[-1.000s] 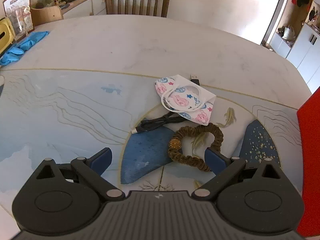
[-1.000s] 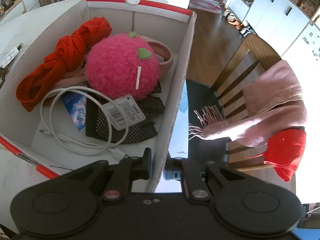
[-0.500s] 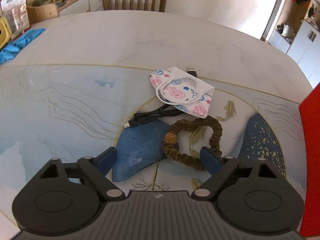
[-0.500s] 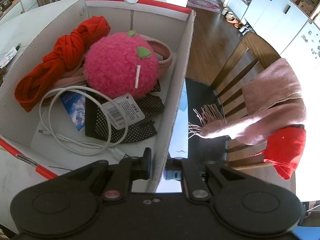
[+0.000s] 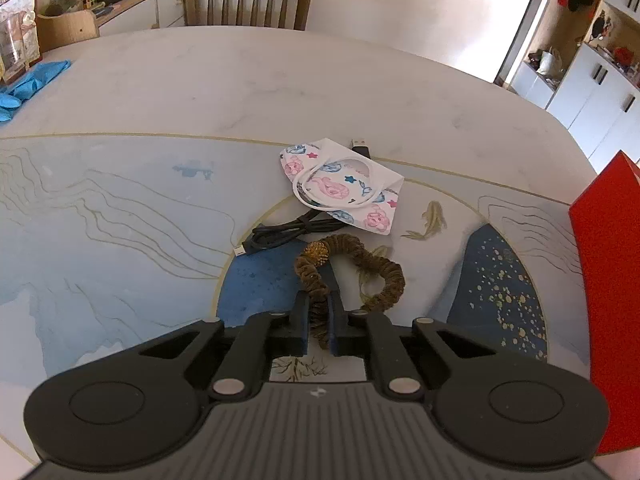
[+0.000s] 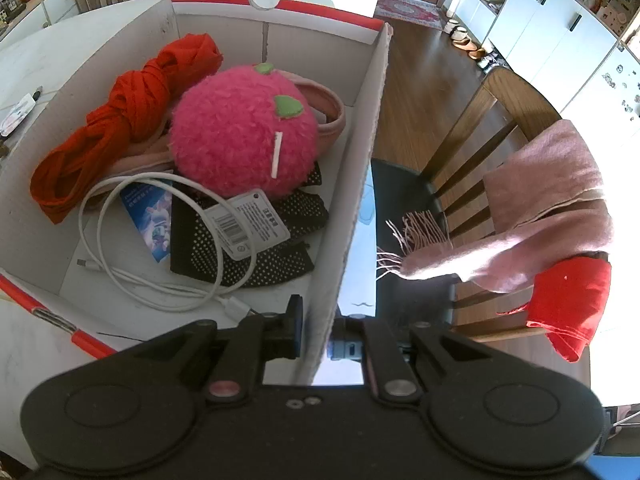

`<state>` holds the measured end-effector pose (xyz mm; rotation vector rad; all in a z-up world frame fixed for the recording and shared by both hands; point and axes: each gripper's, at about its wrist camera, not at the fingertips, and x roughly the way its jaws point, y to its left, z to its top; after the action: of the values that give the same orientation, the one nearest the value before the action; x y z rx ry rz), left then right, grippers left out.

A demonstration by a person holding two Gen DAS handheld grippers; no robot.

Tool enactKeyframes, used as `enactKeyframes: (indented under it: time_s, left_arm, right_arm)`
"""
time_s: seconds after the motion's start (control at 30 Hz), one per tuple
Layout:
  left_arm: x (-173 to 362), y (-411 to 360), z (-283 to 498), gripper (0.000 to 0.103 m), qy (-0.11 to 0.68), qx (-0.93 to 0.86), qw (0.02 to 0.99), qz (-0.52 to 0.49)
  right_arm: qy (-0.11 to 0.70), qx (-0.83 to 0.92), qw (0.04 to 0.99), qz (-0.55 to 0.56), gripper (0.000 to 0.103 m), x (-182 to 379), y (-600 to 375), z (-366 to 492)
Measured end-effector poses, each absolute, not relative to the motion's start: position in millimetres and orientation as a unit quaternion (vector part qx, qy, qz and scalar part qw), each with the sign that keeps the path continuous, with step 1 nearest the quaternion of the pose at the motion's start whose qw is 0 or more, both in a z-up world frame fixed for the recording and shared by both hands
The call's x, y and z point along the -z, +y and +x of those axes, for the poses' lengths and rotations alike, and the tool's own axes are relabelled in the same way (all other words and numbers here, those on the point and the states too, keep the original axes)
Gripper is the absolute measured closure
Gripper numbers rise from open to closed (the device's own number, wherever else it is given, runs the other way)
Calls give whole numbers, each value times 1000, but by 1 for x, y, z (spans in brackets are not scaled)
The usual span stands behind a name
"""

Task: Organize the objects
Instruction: 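Carry the hair tie with the left gripper into the box and release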

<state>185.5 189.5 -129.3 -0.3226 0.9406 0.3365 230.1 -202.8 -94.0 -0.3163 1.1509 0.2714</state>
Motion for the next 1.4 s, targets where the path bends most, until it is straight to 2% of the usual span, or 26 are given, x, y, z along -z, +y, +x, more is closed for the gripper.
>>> enactKeyframes:
  time_s: [0.63,1.07,1.4]
  left_arm:
    - [57,134,162,96,418,-43,897,-140]
    - [-4,59,176,96,384,95,911,-117]
    - [-18,-15,198,96,389,211,894,-71]
  right_arm:
    - [531,-133,823,-148,97,94,-203,230]
    - [529,-138,824,-147,97,94,-203,230]
    - [527,-141,825,-146,97,94,-204,230]
